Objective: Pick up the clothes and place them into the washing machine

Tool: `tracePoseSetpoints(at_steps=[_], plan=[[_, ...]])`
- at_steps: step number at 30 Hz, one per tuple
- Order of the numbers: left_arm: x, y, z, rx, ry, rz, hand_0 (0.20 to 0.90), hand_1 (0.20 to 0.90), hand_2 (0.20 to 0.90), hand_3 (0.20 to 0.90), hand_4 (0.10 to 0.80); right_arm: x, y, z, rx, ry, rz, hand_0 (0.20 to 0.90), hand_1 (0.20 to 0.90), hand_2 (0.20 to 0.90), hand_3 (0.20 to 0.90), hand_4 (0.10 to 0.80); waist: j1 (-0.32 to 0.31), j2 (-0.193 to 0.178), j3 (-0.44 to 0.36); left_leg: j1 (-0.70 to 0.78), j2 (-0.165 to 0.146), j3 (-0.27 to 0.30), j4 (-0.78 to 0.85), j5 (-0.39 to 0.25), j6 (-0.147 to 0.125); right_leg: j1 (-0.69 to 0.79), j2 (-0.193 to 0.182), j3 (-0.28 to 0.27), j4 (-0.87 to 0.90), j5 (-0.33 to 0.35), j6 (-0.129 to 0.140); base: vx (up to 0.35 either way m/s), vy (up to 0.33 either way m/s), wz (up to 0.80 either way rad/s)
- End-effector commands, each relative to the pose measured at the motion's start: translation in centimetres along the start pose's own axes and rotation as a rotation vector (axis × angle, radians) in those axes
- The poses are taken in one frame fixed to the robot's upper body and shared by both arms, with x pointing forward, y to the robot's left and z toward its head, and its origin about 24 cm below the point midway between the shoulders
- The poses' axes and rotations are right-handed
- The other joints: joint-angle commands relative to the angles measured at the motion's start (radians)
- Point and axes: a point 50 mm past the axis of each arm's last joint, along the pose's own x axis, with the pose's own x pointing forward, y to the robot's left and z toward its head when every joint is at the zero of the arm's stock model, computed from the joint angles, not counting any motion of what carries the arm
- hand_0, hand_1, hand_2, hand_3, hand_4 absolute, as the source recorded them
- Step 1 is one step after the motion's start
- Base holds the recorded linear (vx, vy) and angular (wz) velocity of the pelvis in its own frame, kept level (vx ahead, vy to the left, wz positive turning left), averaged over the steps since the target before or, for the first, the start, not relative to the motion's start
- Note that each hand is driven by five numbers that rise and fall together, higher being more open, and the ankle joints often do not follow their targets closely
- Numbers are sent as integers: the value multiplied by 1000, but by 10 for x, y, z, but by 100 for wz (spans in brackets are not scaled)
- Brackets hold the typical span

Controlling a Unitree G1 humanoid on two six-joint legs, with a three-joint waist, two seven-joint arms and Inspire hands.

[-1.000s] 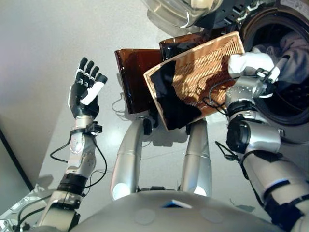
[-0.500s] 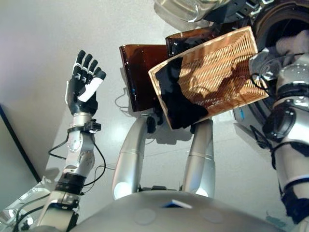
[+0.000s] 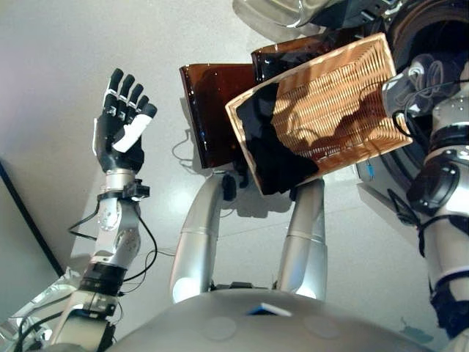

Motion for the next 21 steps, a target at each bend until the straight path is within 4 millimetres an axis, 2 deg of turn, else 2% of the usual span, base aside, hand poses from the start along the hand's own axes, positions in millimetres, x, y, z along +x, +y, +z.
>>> tracePoseSetpoints(at_steps=[1, 4, 8, 9, 10, 11, 13, 14, 15, 17, 18, 21], plan=[[0, 9, 46, 9, -241, 16, 900, 900, 900, 900, 800, -1, 40, 52, 80, -214, 213, 900, 900, 900, 900, 800, -16, 7, -95, 75, -20, -39, -36, -89, -82, -18, 39, -6, -76, 127, -113, 0, 0, 0], [-1, 10, 47, 4, -239, 19, 900, 900, 900, 900, 800, 2, 33, 43, 78, -172, 186, 900, 900, 900, 900, 800, -16, 7, -93, 75, -22, -38, -37, -89, -82, -15, 38, -7, -78, 128, -113, 0, 0, 0], [-2, 12, 45, 2, -222, 22, 900, 900, 900, 900, 800, 7, 24, 33, -9, -147, 164, 900, 900, 900, 900, 800, -15, 4, -91, 77, -23, -37, -36, -89, -82, -12, 37, -9, -77, 128, -115, 0, 0, 0], [-2, 14, 45, 9, -216, 22, 900, 900, 900, 900, 800, 13, 20, 30, -100, -150, 157, 900, 900, 900, 900, 800, -14, 0, -92, 80, -23, -37, -36, -90, -82, -8, 36, -9, -80, 130, -115, 0, 0, 0], [-2, 14, 46, 26, -206, 6, 900, 900, 900, 900, 800, 18, 13, 18, -281, -136, 192, 900, 900, 900, 900, 800, -8, -6, -88, 81, -21, -37, -38, -89, -80, -3, 33, -12, -86, 134, -115, 0, 0, 0], [-2, 14, 46, 25, -206, 7, 900, 900, 900, 900, 800, 18, 14, 19, -285, -134, 195, 900, 900, 900, 900, 800, -9, -4, -88, 82, -21, -37, -38, -88, -80, -2, 33, -12, -87, 134, -115, 0, 0, 0], [-1, 13, 48, 27, -209, -13, 900, 900, 900, 900, 800, 16, 10, 8, -343, -104, 246, 900, 900, 900, 900, 800, -7, -6, -81, 86, -21, -36, -40, -88, -78, 2, 32, -15, -89, 138, -113, 0, 0, 0], [-2, 14, 49, 30, -208, -14, 900, 900, 900, 900, 800, 14, 9, 2, -389, -104, 279, 900, 900, 900, 900, 800, -9, -10, -78, 88, -20, -34, -40, -87, -78, 7, 34, -17, -91, 140, -112, 0, 0, 0], [-3, 16, 50, 34, -210, -6, 900, 900, 900, 900, 800, 7, 9, -8, -520, -138, 355, 900, 900, 900, 900, 800, -10, -15, -74, 92, -18, -32, -40, -84, -78, 10, 34, -19, -94, 144, -113, 0, 0, 0], [-3, 17, 49, 32, -208, -5, 900, 900, 900, 900, 800, 0, -3, -27, -701, -176, 455, 900, 900, 900, 900, 800, -16, -21, -65, 94, -13, -28, -38, -84, -78, 15, 37, -22, -96, 147, -113, -21, 25, -4], [-4, 18, 49, 32, -208, -3, 900, 900, 900, 900, 800, -1, -3, -28, -705, -179, 455, 900, 900, 900, 900, 800, -18, -21, -66, 95, -13, -28, -39, -84, -78, 16, 37, -22, -97, 148, -113, -11, 19, -6], [-4, 19, 47, 46, -208, 1, 900, 900, 900, 900, 800, -16, -24, -57, -910, -221, 614, 900, 900, 900, 900, 800, -26, -27, -57, 94, -10, -24, -29, -86, -78, 21, 43, -26, -96, 150, -114, -21, 21, -5]])
